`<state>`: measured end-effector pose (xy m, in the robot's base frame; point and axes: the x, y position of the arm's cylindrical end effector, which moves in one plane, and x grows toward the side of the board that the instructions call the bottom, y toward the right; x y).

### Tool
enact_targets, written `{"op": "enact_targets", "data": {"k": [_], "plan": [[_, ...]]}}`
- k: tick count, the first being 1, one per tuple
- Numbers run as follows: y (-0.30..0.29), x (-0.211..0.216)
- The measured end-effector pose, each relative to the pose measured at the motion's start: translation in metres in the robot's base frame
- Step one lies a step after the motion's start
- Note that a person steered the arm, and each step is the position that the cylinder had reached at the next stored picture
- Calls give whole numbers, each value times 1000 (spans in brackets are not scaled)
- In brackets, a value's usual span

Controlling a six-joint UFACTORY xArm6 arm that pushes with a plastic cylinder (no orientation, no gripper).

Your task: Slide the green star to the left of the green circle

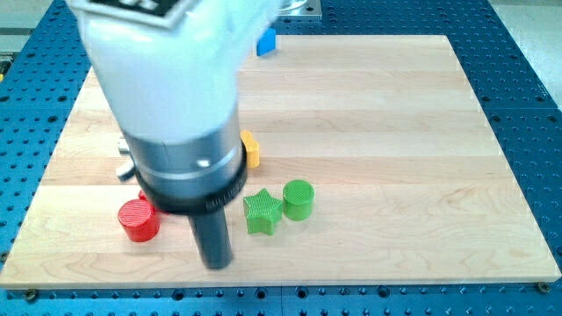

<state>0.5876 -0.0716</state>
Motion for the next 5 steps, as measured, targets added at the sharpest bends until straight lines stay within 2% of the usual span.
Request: {"op": "enact_targets", "data": {"k": [2,3,5], "plan": [[68,-80],[68,-107],[-12,-132]]}}
